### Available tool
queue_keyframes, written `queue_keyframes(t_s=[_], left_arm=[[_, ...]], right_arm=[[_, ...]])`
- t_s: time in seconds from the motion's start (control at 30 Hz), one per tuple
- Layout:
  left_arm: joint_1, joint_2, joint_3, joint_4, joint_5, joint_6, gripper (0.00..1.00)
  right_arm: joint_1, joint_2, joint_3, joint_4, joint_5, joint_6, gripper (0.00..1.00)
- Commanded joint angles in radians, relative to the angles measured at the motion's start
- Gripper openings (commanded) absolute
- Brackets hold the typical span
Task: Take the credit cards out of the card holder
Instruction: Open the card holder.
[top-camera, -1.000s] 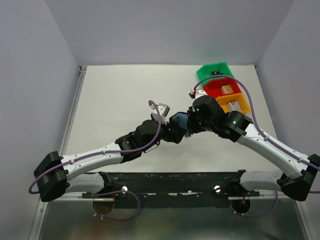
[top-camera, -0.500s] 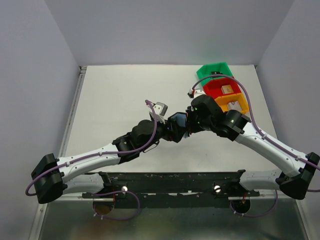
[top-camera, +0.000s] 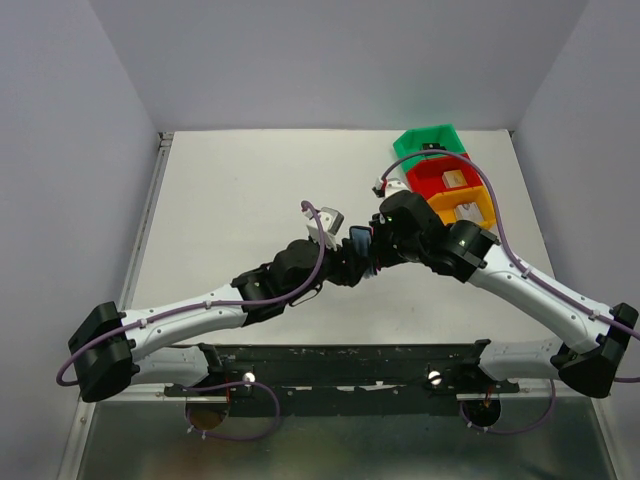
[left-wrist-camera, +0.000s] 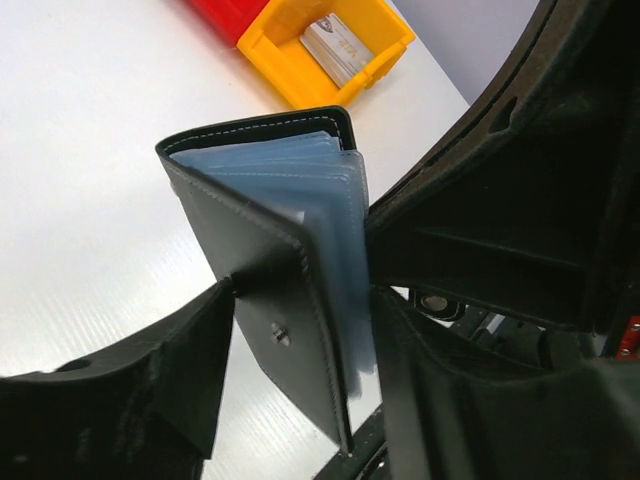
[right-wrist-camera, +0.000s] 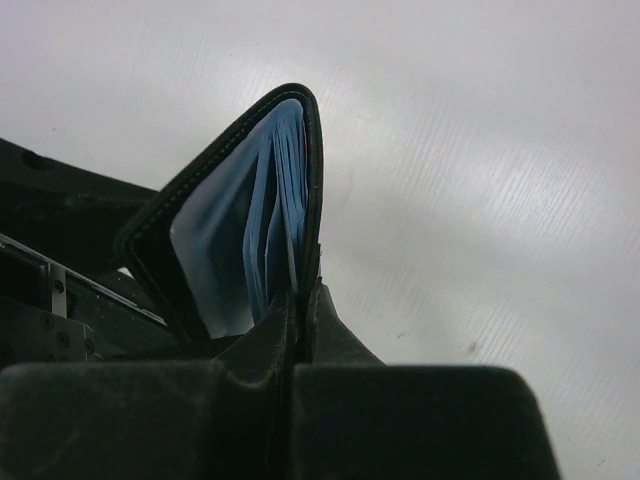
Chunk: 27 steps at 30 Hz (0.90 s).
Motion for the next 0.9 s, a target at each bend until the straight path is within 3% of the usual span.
queue_keyframes(t_s=[0.0, 0.4, 0.7, 0.87], left_arm=[[-0.005, -0.005, 0.028, -0.025, -0.046, 0.011, 0.56], [-0.005, -0.102, -0.025, -0.054, -0.118, 0.019, 0.31], [-0.003, -0.218, -0.116, -0.039, -0.138, 0.039, 0.26], [-0.002, -0.273, -0.156, -0.015, -0.126, 0.053, 0.14]], right_arm=[[0.011, -0.017, 0.022, 0.026, -0.028, 0.016, 0.0], [0.01, -0.061, -0.015, 0.053, -0.046, -0.007, 0.0], [0.013, -0.078, -0.035, 0.084, -0.111, -0.016, 0.0], [0.011, -0.081, -0.043, 0.095, -0.131, -0.01, 0.0]])
